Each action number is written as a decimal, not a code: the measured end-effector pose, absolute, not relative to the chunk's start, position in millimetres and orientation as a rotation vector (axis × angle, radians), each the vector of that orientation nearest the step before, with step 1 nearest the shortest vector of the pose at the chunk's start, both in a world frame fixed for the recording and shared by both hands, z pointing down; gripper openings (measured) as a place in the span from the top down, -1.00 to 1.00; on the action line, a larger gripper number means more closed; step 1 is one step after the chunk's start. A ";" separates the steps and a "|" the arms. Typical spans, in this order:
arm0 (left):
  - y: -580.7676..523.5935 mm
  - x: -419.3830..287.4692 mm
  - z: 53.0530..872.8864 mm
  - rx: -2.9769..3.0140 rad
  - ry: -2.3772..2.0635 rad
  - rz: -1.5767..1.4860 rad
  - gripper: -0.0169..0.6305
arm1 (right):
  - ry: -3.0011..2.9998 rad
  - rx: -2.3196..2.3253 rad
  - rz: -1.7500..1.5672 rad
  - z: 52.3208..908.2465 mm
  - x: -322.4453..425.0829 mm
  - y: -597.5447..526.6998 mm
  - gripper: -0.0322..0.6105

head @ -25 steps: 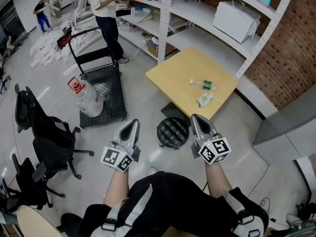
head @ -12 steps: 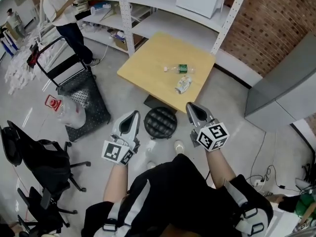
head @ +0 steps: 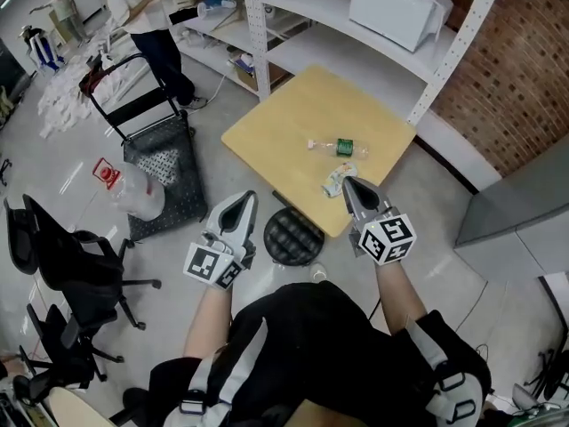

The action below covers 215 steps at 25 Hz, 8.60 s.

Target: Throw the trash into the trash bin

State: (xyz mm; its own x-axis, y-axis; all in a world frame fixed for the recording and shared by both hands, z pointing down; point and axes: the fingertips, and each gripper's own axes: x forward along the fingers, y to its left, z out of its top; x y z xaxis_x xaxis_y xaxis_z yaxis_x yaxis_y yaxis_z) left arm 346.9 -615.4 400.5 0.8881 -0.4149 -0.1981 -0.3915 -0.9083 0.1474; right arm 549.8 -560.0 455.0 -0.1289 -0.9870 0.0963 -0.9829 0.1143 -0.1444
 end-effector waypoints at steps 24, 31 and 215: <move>-637.6 401.8 489.5 2.695 -1.002 -0.141 0.94 | 3.874 -0.749 -0.147 643.1 567.4 -633.0 -0.05; -632.7 394.6 499.8 2.665 -1.065 -0.079 0.94 | 4.248 -0.068 -0.076 715.6 573.5 -622.1 -0.22; 508.2 -64.4 480.4 -1.349 -2.927 -0.306 0.94 | 1.167 2.963 0.183 482.7 -215.2 496.9 0.69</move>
